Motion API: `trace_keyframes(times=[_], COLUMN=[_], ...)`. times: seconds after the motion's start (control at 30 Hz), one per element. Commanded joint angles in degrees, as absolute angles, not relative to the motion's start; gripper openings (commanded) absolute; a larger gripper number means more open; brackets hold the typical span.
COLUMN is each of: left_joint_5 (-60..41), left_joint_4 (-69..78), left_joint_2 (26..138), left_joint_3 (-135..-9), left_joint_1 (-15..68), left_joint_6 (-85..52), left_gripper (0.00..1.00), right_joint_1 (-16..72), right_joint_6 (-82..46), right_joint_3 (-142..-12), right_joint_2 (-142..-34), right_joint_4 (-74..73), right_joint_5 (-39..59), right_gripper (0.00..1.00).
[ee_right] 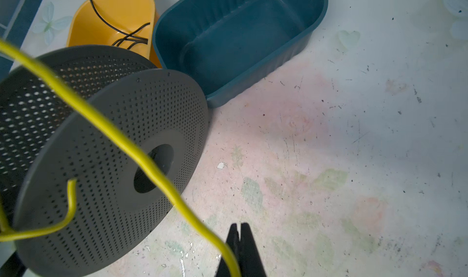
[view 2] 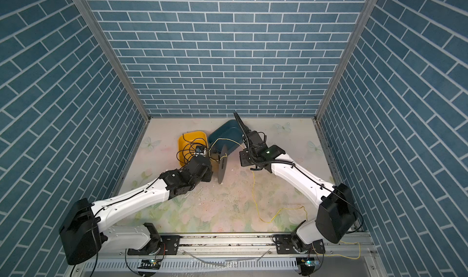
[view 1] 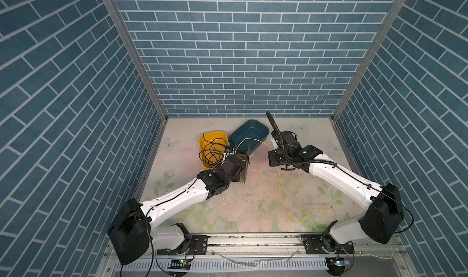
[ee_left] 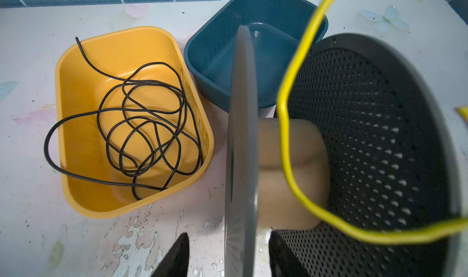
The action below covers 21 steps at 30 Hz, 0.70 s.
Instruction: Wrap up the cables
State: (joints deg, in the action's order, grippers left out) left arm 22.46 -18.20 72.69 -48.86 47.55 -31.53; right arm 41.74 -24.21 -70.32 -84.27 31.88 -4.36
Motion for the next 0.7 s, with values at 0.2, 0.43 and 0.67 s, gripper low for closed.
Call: trace_keyframes(times=[0.2,0.43,0.67], left_joint_5=[14.7,9.7,3.2], left_joint_4=[-17.5,-17.8,-20.6], left_joint_2=[67.8,68.2,64.1], left_joint_3=[-49.0,-51.3,-52.2], left_joint_1=[44.4,41.5,37.7], left_joint_6=[-30.2,-28.7,-28.1], left_gripper=[0.66,0.63,0.35], right_joint_1=[42.0,42.1,42.1], right_joint_6=[-22.0,-22.0,-21.7], right_joint_3=[-69.5,-70.0,-70.0], right_joint_2=[-83.6,-84.7,-85.0], right_joint_4=[33.4,32.9,32.9], right_joint_5=[-6.9,-6.2,-7.9], right_gripper=[0.0,0.0,0.0])
